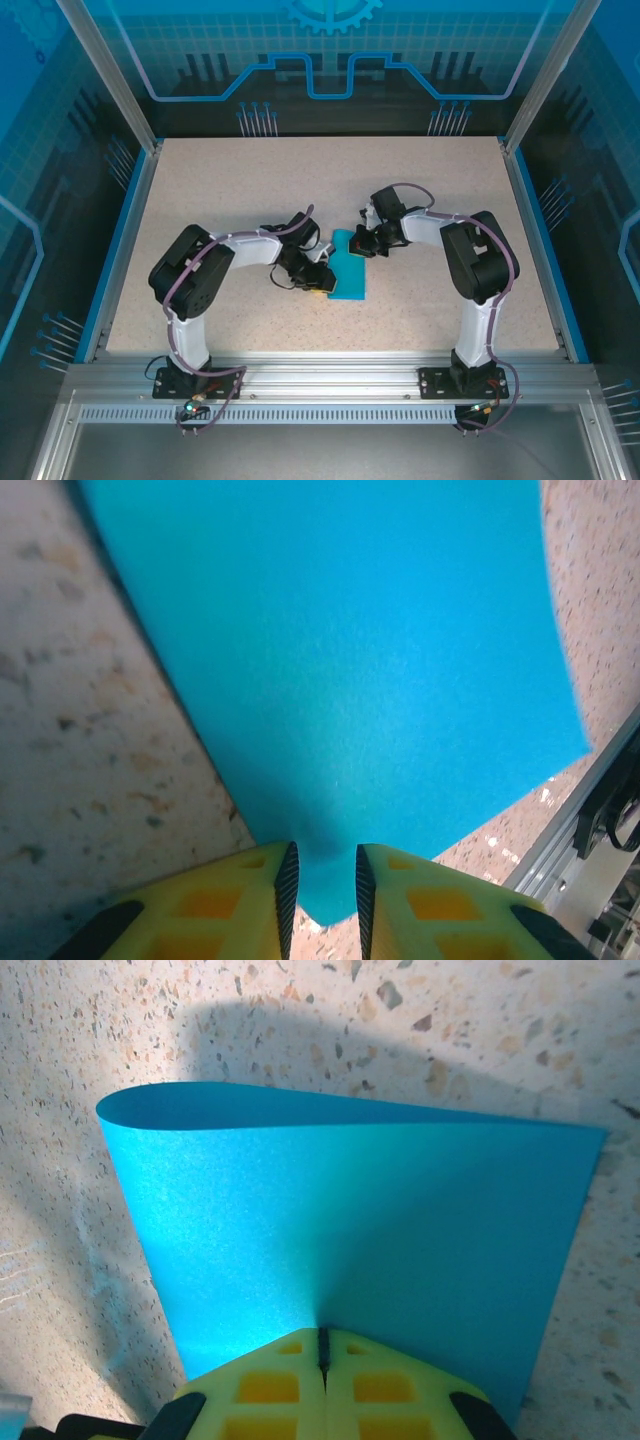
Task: Fold a paper plane with a square sheet of paper (fold left side to right side)
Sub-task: First fold the square sheet of paper in half at the center of the table.
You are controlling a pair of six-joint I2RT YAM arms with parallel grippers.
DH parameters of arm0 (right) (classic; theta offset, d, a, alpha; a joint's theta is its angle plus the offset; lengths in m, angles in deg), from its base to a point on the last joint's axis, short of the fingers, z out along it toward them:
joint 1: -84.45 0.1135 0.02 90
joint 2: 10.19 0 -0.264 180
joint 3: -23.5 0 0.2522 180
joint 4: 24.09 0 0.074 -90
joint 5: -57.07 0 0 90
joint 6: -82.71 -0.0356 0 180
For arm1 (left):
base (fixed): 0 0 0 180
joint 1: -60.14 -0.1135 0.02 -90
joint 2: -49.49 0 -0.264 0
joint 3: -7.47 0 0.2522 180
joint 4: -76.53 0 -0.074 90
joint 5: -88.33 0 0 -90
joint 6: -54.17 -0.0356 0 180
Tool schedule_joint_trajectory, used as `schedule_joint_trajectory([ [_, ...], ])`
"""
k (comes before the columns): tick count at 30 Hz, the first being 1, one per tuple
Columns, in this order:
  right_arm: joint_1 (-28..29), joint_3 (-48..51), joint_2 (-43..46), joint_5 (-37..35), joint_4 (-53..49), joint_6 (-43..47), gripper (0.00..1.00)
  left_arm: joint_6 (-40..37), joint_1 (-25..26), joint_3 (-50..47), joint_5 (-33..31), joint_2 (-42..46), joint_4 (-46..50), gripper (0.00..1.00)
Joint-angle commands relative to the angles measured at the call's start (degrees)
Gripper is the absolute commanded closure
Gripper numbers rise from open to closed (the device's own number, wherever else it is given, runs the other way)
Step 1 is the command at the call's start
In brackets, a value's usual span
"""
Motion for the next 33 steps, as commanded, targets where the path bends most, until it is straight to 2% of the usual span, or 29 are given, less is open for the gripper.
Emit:
schedule_joint_trajectory([
  [1,-1.1,0.9,-3.2,-4.5,-4.4,0.4,1.0,-1.5,1.3,-2.0,1.7,1.3,5.9,0.74],
  [15,-1.1,1.3,-2.9,-4.8,-4.7,0.5,1.0,-0.5,1.7,-3.8,1.9,4.6,4.8,0.74],
  [20,-1.1,1.4,-2.7,-4.9,-4.7,0.5,1.0,0.6,0.1,-2.7,2.1,7.4,3.5,0.74],
  [33,-1.1,1.3,-2.5,-4.8,-5.3,0.7,1.0,-0.5,1.1,2.8,5.6,-1.5,1.7,0.76],
])
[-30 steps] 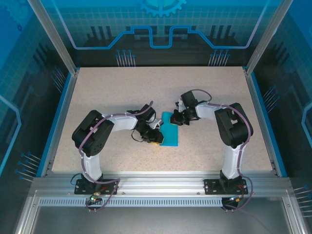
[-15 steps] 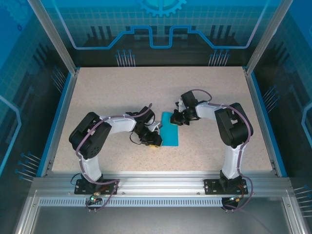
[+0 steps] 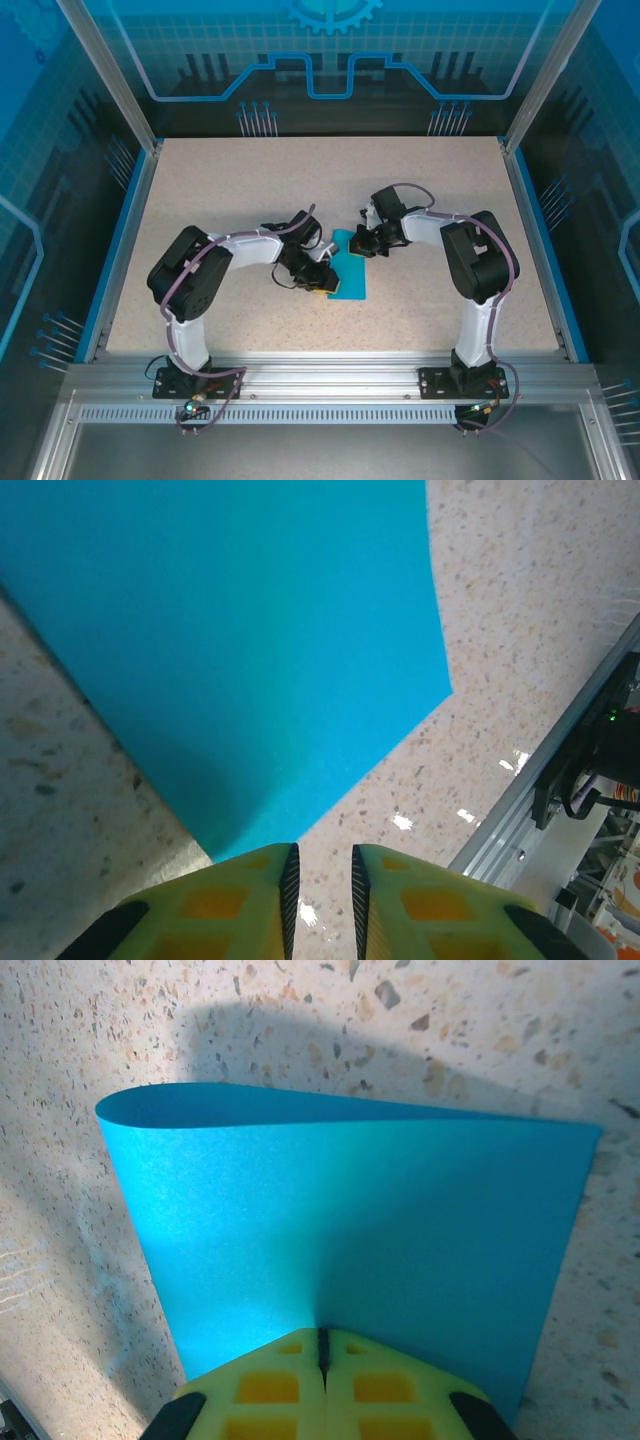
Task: Fold a paper plane with a square sheet of paper (fold left side to right side)
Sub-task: First fold the square sheet of paper in half at the center of the table.
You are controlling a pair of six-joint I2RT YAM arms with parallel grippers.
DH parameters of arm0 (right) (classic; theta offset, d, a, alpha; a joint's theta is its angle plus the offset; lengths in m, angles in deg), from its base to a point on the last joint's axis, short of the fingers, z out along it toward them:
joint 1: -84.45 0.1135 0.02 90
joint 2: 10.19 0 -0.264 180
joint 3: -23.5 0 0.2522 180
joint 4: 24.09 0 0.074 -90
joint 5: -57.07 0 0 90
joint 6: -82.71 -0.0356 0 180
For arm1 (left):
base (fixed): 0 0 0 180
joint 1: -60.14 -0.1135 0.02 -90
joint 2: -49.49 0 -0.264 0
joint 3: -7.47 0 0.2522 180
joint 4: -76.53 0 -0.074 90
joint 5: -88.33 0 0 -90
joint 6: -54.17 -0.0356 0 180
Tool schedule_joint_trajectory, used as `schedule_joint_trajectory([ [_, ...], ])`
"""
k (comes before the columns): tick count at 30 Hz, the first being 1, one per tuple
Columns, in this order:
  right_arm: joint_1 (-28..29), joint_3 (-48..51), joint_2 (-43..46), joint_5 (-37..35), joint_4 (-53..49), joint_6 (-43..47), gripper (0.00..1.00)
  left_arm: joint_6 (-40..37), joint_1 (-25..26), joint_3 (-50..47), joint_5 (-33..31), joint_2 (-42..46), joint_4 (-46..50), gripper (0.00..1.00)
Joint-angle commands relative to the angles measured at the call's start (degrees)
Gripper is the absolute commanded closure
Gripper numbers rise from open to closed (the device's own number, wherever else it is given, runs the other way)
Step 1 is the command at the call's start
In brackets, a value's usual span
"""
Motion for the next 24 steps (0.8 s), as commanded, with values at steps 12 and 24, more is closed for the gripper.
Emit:
schedule_joint_trajectory([
  [12,-1.1,1.2,-2.2,-6.1,-6.6,1.5,1.0,0.0,0.5,-5.8,1.1,0.8,-0.6,0.77],
  [24,-1.1,1.2,-2.2,-5.5,-6.1,1.5,1.0,2.3,-2.3,1.9,2.3,2.6,-1.5,0.75],
])
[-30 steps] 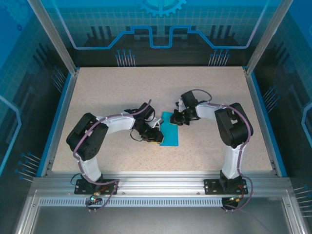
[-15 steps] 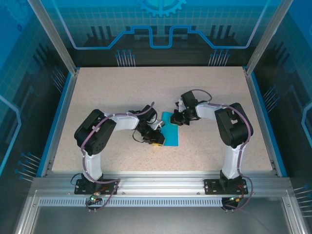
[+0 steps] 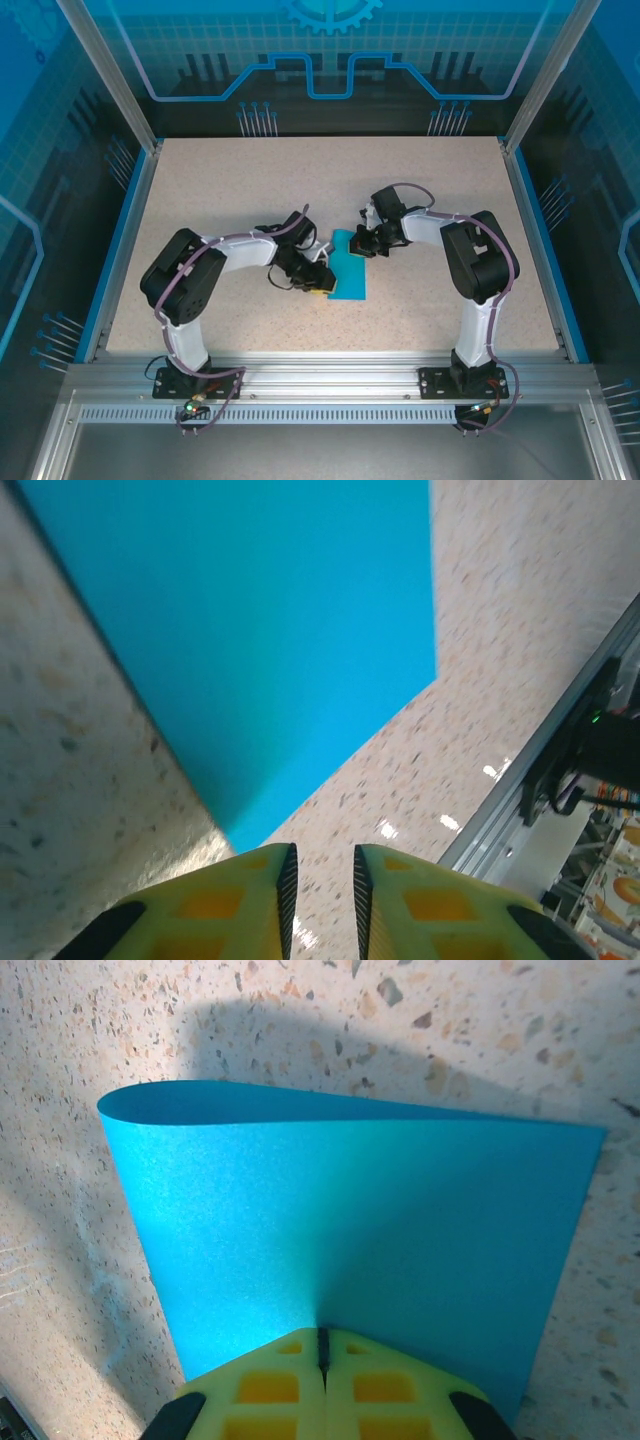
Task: Fold a paper plane with a square sheet of paper (fold left side to right side)
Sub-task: First fold the square sheet of paper in half at the center of the table, then hold the square sheet of paper at the center of the table.
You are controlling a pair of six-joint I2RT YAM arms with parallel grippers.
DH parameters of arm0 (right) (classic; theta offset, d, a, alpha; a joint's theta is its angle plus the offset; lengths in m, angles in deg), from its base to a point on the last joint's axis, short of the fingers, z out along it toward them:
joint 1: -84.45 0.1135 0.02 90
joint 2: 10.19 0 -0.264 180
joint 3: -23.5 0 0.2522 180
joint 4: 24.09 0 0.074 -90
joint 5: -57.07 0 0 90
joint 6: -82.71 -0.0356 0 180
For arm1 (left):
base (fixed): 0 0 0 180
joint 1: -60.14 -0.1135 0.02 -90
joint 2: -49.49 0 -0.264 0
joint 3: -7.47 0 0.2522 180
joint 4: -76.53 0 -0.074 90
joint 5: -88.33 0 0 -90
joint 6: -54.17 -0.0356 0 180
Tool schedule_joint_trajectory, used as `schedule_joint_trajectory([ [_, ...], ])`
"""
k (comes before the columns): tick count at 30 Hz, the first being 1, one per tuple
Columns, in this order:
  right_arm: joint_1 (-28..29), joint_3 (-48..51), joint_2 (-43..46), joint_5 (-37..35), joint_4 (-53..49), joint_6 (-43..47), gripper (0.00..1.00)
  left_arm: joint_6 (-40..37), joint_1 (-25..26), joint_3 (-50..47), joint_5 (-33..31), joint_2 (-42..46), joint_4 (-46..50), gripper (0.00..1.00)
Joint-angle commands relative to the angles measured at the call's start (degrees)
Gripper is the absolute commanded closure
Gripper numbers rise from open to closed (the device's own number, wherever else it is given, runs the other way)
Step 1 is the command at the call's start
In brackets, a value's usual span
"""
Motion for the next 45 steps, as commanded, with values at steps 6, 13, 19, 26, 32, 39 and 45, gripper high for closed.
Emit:
schedule_joint_trajectory([
  [6,-1.0,1.4,-2.0,-5.3,-5.6,1.0,1.0,0.4,-0.7,11.0,1.1,-7.7,0.7,0.75],
  [13,-0.8,1.4,-1.8,-4.6,-4.8,1.0,1.0,0.3,-0.5,14.3,0.1,-12.6,1.4,0.75],
  [19,-0.8,1.0,-0.4,-3.9,-3.4,1.0,1.0,0.3,0.1,13.9,-1.0,-14.1,3.7,0.75],
  [26,-1.0,-2.6,2.4,-3.6,-4.4,2.6,0.98,1.9,0.2,11.0,-2.2,-14.1,2.9,0.75],
  [32,-1.3,-1.5,8.1,-5.0,-5.8,2.6,0.95,2.1,0.1,10.8,-3.0,-14.0,3.5,0.75],
  [39,0.2,8.2,17.1,-4.0,-5.3,0.8,0.99,2.1,0.2,10.7,-3.2,-13.7,3.5,0.75],
  [45,4.6,13.7,19.2,-3.9,-4.0,-1.6,1.0,2.3,0.2,10.6,-3.3,-13.2,3.3,0.75],
])
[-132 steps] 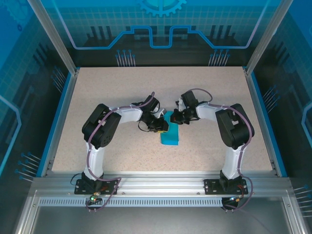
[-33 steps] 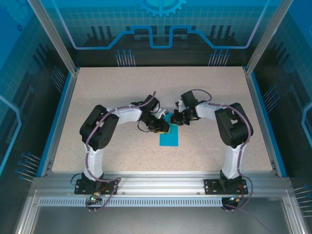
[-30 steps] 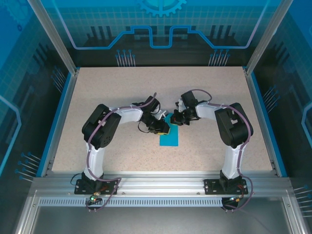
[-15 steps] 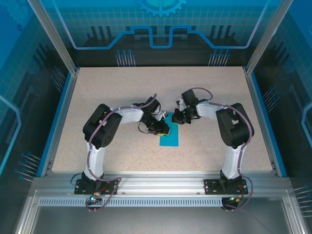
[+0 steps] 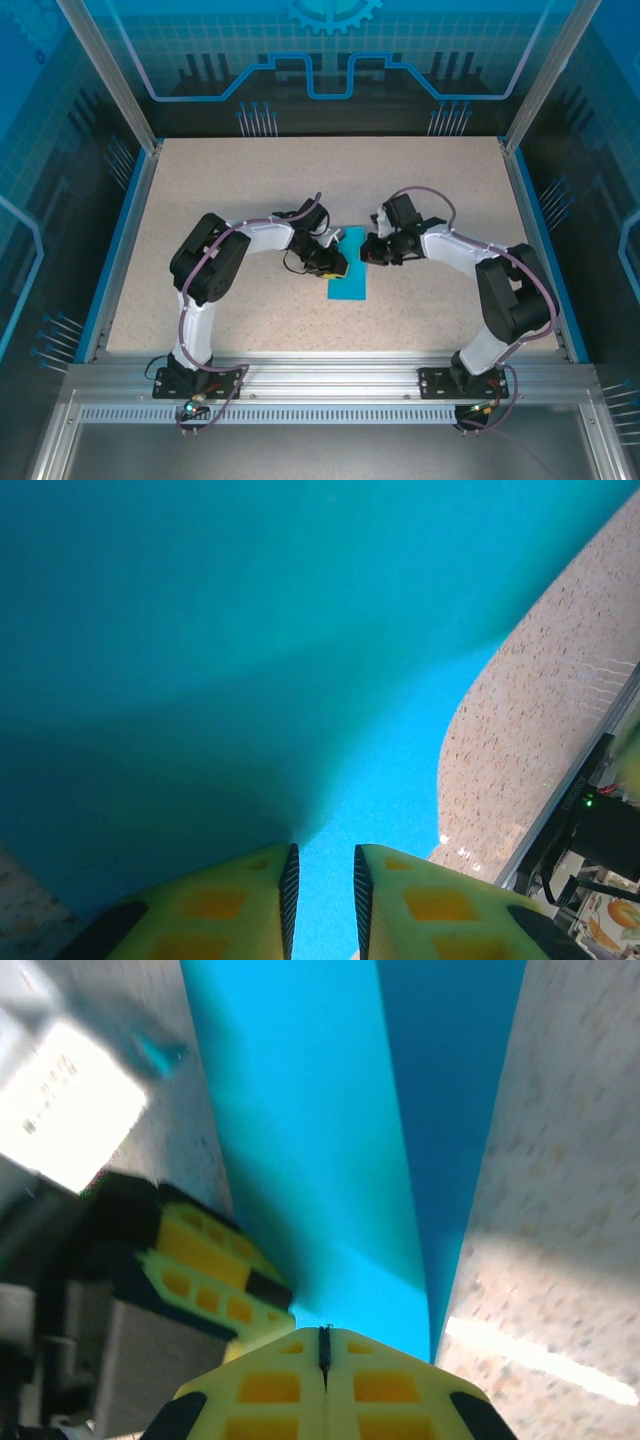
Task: Fold a paper plane with a square sheet of paper (fold left side to right side)
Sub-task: Hold the square sheet of paper at the center of the table, then first fold the square sheet of paper in half at the center of the table.
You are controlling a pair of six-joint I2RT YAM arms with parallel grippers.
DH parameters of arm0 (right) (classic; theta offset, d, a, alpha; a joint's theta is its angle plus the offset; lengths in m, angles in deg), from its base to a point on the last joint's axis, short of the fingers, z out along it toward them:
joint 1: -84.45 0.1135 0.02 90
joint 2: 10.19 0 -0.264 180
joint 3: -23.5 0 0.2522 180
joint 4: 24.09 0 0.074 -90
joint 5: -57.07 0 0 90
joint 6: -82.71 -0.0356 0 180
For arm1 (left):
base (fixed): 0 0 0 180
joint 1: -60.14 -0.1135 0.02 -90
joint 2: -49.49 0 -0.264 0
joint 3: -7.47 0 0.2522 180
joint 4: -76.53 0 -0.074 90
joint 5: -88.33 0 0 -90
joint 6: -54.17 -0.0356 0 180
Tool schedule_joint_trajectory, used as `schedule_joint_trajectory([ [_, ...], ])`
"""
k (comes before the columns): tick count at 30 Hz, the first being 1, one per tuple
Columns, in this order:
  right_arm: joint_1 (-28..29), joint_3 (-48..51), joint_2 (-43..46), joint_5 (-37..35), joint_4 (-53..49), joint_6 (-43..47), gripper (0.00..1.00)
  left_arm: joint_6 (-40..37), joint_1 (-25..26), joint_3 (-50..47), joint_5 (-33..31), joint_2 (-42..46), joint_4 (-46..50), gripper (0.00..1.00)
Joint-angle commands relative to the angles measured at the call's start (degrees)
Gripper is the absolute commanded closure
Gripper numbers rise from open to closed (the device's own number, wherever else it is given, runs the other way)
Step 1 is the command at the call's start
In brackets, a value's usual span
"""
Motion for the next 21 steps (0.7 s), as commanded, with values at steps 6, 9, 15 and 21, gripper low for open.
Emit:
schedule_joint_trajectory([
  [6,3.5,2.7,-3.7,0.2,-0.1,-2.7,1.0,1.0,0.6,-1.6,-2.7,-0.3,3.3,0.75],
  [9,3.6,2.6,-5.2,-0.5,-1.3,-2.8,1.0,1.6,0.6,-1.2,-2.1,0.5,3.0,0.75],
  [15,3.6,4.3,-6.7,-2.7,-3.7,-2.0,1.0,1.2,0.3,1.9,-2.1,1.8,4.0,0.74],
  [21,3.6,4.1,-7.3,-4.8,-5.5,-0.9,1.0,-0.5,-0.5,4.6,-4.1,1.2,2.4,0.76],
])
